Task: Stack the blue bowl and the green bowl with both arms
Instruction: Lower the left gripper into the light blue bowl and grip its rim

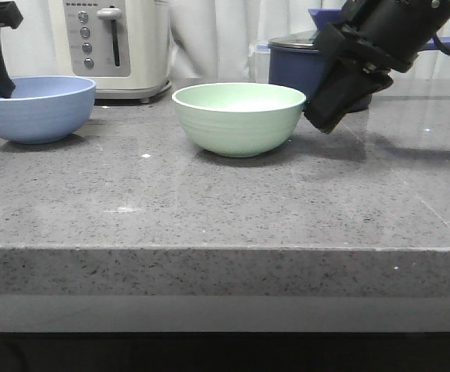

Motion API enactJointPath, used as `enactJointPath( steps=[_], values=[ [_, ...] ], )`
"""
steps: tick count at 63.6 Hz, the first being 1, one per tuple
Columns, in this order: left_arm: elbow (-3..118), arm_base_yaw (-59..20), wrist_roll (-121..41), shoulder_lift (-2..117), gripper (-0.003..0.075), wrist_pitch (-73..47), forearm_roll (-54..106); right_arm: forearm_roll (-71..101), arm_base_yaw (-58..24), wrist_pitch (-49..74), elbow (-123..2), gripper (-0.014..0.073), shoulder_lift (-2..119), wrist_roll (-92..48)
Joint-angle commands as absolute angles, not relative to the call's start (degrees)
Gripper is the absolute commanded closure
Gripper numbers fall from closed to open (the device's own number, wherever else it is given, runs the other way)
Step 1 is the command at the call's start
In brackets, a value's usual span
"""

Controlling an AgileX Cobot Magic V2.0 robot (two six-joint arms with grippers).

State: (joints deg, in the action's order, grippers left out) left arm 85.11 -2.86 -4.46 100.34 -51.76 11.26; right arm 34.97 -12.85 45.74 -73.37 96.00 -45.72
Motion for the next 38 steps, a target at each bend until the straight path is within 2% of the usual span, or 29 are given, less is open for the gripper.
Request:
enactJointPath(
  steps=[1,18,26,35,38],
  values=[
    [87.0,-2.7,-4.5,98.2,0.0453,-49.3,12.6,37.1,-12.8,44.5,-74.7,0.0657,93.6,-46.0],
    [87.0,-2.7,-4.5,99.3,0.047,-48.9,12.8,37.1,-12.8,44.5,-74.7,0.0657,93.6,-46.0],
    [87.0,-2.7,-4.5,99.3,0.0563,-48.9,12.8,37.1,-12.8,44.5,-74.7,0.0657,93.6,-46.0],
    [87.0,-2.7,-4.5,99.3,0.0717,-48.6,12.8,37.1,-12.8,44.5,-74.7,0.0657,93.6,-46.0],
    [87.0,-2.7,-4.5,99.3,0.0739,-48.6,12.8,37.1,-12.8,44.5,-74.7,0.0657,93.6,-46.0]
  ],
)
